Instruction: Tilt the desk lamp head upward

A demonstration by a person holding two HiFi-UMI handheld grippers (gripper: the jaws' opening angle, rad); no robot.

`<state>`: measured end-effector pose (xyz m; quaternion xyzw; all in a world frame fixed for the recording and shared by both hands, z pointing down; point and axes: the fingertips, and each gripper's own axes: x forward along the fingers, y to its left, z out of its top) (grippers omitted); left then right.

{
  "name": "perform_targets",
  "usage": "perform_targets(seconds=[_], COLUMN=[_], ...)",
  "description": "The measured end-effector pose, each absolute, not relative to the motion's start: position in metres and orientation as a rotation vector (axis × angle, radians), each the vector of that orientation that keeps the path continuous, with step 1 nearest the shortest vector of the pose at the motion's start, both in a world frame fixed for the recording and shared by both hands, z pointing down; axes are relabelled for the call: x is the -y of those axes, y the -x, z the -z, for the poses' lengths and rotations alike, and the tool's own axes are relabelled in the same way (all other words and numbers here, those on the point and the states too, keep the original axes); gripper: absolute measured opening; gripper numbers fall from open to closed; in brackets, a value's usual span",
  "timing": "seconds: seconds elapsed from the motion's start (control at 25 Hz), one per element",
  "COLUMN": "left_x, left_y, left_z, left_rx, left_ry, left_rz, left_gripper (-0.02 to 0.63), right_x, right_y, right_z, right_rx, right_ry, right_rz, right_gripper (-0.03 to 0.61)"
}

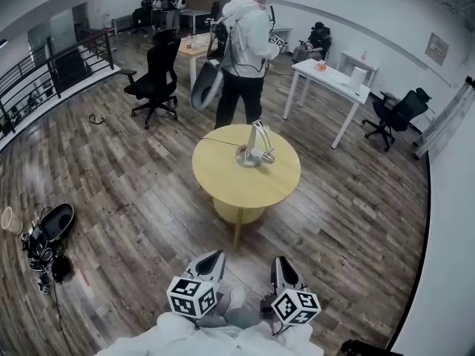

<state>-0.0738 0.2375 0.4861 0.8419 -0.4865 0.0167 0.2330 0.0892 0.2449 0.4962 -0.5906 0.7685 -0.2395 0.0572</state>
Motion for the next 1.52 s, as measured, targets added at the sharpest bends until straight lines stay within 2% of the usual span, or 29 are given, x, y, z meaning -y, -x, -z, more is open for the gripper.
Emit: perform_targets(seconds=[0.44, 1.28, 1.52], left_x=[-0.153, -0.002, 0.025], left_y=[0.064, -0.002, -0.001], left_z=[-0.485, -0.484, -0.496], left_rx=[1.381, 1.402, 1.411], left_ry=[-2.293, -2.287, -2.254], left_rz=[-0.039, -0.045, -0.093], left_gripper=[-0.002, -0.002, -0.002], right_x=[-0.157, -0.005, 0.026], right_y=[-0.103, -0.187, -0.186], right_z=[-0.493, -0.496, -0.511], right_rx=[-2.352, -2.319, -2.319], right_ry=[1.755, 1.781, 1.766], right_rz=[0.714, 0.718, 0.768], right_gripper=[0.063, 0.063, 0.063])
